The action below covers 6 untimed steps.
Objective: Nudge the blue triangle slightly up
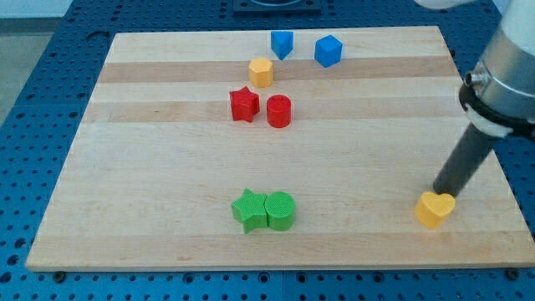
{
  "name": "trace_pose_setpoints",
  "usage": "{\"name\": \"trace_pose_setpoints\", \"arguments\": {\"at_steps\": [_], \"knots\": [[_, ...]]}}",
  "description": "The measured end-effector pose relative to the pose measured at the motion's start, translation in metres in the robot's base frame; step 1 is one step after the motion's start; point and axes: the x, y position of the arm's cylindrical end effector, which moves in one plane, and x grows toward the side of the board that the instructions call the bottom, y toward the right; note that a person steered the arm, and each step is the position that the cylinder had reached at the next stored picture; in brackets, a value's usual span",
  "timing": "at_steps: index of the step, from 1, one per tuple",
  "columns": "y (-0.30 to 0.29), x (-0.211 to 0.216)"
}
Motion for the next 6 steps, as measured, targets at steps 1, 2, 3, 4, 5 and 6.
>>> {"name": "trace_pose_setpoints", "arguments": {"at_steps": [1, 2, 3, 4, 5, 6], "knots": [[-0.010, -0.057], [-0.032, -0.117], [-0.073, -0.159], [-0.116, -0.184], [-0.148, -0.186], [-0.154, -0.204]]}}
